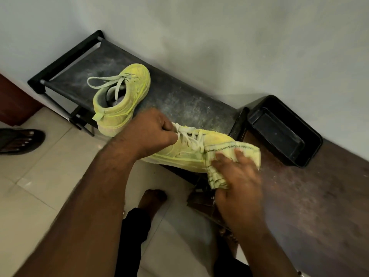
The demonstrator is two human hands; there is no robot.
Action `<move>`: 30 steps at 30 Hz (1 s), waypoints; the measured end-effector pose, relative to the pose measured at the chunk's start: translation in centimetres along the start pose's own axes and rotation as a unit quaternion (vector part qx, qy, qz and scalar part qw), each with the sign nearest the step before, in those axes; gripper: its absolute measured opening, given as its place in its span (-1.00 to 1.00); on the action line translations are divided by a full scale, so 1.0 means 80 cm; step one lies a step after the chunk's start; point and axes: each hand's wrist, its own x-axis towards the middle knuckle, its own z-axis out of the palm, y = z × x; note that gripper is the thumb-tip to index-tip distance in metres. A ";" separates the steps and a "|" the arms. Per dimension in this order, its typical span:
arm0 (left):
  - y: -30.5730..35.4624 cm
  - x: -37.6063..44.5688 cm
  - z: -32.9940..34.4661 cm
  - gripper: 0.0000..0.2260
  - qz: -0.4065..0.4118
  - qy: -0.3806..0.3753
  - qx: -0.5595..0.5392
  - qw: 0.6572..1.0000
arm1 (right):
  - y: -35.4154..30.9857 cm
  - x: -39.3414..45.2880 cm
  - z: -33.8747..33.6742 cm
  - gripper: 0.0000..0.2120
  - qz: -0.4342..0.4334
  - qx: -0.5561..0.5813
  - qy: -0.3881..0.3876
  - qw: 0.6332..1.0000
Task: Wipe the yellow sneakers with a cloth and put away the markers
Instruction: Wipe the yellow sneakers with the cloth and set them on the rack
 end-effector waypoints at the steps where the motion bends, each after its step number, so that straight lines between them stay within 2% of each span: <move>1: 0.003 -0.002 -0.002 -0.77 -0.011 -0.027 0.001 1.000 | -0.007 -0.002 0.004 -0.44 -0.025 -0.012 -0.011 1.000; 3: 0.010 -0.006 -0.007 -0.77 -0.032 -0.063 -0.016 0.997 | -0.005 0.002 0.002 -0.44 -0.015 -0.033 -0.019 0.999; 7: 0.012 -0.008 -0.010 -0.61 -0.067 -0.079 -0.032 0.994 | 0.014 0.013 -0.013 -0.32 0.101 -0.050 -0.003 0.994; 9: 0.013 -0.008 -0.010 -0.61 -0.072 -0.083 -0.037 0.993 | -0.001 0.011 -0.006 -0.33 0.048 -0.061 -0.032 0.996; 11: 0.015 -0.009 -0.009 -0.70 -0.073 -0.084 -0.044 0.993 | -0.013 0.006 0.004 -0.42 -0.024 -0.075 -0.058 0.995; 12: 0.016 -0.010 -0.009 -0.74 -0.073 -0.088 -0.047 0.992 | -0.012 0.007 0.004 -0.44 -0.019 -0.083 -0.058 0.995; 16: 0.013 -0.009 -0.011 -0.77 -0.082 -0.085 -0.030 0.992 | 0.009 0.023 -0.016 -0.33 0.092 -0.104 -0.024 0.990; 21: 0.018 -0.012 -0.009 -0.78 -0.081 -0.071 -0.044 0.993 | -0.010 0.062 0.003 -0.50 -0.032 -0.143 -0.073 0.986; 24: 0.018 -0.011 -0.010 -0.73 -0.078 -0.073 -0.063 0.992 | -0.009 0.055 0.009 -0.36 -0.042 -0.114 -0.089 0.989; 27: 0.016 -0.007 -0.011 -0.63 -0.089 -0.080 -0.067 0.991 | 0.005 0.015 0.005 -0.25 -0.115 -0.066 -0.129 0.983; 30: 0.015 -0.007 -0.010 -0.75 -0.098 -0.087 -0.056 0.990 | 0.025 0.006 -0.006 -0.23 -0.152 -0.020 -0.132 0.979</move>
